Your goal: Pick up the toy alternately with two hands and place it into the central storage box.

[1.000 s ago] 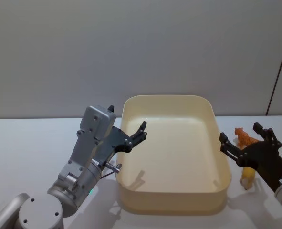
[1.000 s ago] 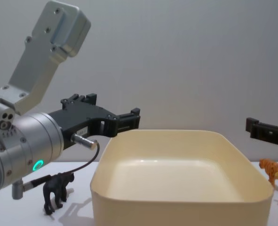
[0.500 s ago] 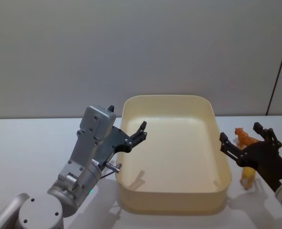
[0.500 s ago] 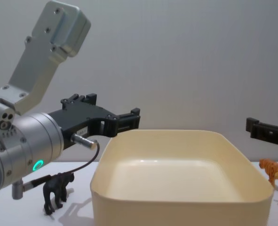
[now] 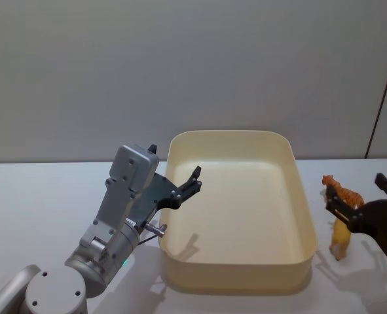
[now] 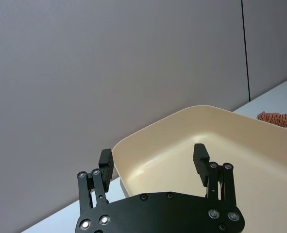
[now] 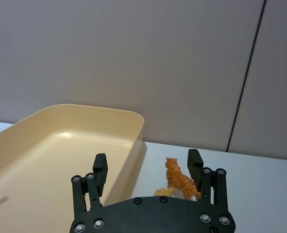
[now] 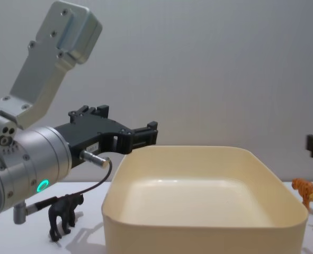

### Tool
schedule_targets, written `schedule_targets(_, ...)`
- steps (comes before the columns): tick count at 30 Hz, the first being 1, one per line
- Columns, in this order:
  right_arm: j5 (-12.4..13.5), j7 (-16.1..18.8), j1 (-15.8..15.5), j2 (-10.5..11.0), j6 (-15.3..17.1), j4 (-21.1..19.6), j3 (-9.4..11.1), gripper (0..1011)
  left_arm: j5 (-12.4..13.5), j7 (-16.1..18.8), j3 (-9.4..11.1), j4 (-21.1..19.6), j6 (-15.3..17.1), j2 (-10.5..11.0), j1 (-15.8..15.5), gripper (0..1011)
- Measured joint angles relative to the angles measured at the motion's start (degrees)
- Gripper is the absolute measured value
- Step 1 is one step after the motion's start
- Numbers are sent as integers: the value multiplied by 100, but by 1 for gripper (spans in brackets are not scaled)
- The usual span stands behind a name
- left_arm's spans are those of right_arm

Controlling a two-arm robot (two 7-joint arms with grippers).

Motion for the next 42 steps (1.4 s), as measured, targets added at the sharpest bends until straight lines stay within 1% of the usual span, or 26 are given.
schedule_targets(4,24,-264,-189,72,56,-153,61,1001,0,0,0,0,0,0,0,1001)
schedule_targets(8,77,-543,-409,153,180,-319,130,1001,0,0,0,0,0,0,0,1001)
schedule_targets(11,119,-689,-522,189,280,-389,167,1001,0,0,0,0,0,0,0,1001)
schedule_targets(14,156,-789,-615,207,386,-428,195,1001,0,0,0,0,0,0,0,1001)
schedule_targets(19,183,-860,-666,196,529,-425,212,1001,0,0,0,0,0,0,0,1001)
schedule_targets(28,153,-837,-554,61,746,-236,195,1001,0,0,0,0,0,0,0,1001)
schedule_targets(34,4,-674,-314,-133,880,28,110,1001,0,0,0,0,0,0,0,1001)
schedule_targets(37,-60,-633,-238,-195,920,118,82,1001,0,0,0,0,0,0,0,1001)
schedule_targets(42,-226,-565,-37,-361,1016,392,4,1001,0,0,0,0,0,0,0,1001)
